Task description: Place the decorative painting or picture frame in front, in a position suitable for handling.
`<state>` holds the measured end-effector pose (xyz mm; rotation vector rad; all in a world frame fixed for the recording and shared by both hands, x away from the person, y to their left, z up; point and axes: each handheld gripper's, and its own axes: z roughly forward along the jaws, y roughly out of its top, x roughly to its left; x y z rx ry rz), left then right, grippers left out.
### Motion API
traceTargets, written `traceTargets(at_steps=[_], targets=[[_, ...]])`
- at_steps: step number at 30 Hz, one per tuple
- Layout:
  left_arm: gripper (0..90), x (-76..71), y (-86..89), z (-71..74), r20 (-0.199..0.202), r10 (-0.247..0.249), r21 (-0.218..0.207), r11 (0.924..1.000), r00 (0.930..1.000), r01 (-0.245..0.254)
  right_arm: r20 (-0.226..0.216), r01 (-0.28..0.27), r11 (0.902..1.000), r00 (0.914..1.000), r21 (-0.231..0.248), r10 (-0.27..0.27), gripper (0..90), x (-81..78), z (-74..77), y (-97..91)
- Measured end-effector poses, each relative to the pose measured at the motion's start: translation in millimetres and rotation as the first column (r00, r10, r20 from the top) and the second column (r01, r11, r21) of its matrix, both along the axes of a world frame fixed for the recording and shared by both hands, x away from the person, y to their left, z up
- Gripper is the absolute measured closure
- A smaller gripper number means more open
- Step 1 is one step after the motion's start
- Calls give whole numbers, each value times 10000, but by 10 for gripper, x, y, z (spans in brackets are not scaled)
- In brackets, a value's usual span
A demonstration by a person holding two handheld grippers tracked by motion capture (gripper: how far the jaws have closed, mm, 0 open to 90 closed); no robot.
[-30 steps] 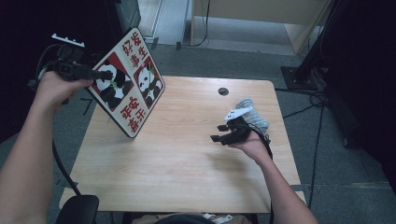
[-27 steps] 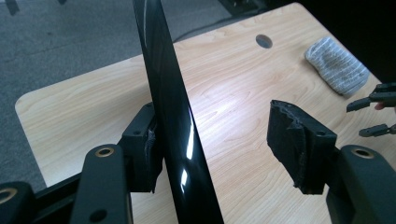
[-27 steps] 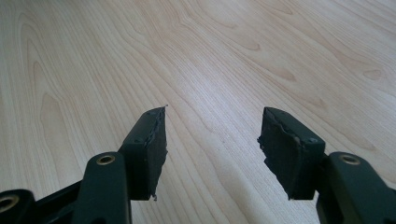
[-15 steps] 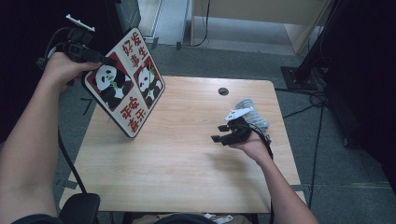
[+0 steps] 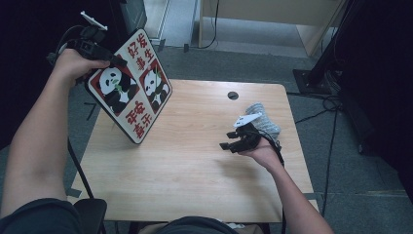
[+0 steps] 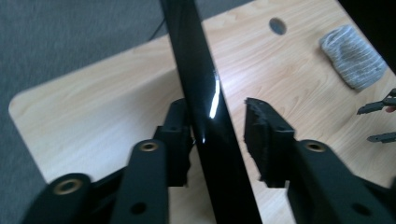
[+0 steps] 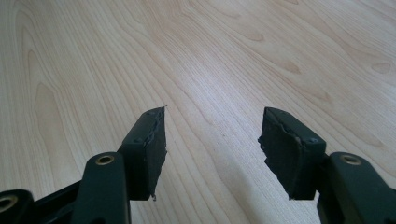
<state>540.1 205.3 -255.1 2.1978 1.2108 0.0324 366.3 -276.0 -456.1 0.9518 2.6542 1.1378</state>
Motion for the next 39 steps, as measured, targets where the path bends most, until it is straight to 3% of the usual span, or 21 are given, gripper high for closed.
traceTargets(at_steps=[5, 9, 16, 24, 28, 33, 39], targets=[[755, 22, 0, 33, -359, 316, 401, 9987, 9989, -302, -44, -7, 10000, 10000, 30, 7, 407, 11, -11, -9], [786, 16, -38, 68, -526, 486, 675, 9967, 9974, -450, -2, -1, 10000, 10000, 69, 1, 407, 18, -13, -19], [807, 2, -66, 117, -849, 721, 566, 9961, 9938, -674, 57, 206, 9997, 9998, 98, -206, 406, 15, 8, -59], [808, -122, -189, 287, -294, 508, 1254, 9910, 9983, -467, 198, 673, 9973, 9975, 304, -679, 406, 9, 48, -181], [808, -247, -267, 381, -113, 208, 1060, 9942, 9997, -195, 198, 859, 9958, 9961, 310, -865, 406, 16, 45, -218], [809, -412, -445, 482, -61, -544, 866, 9947, 9985, 547, 259, 1126, 9932, 9932, 306, -1134, 406, 20, 47, -264], [810, -520, -645, 423, -213, -1002, 340, 9943, 9947, 1009, 302, 1291, 9915, 9911, 150, -1296, 406, 5, 56, -276]])
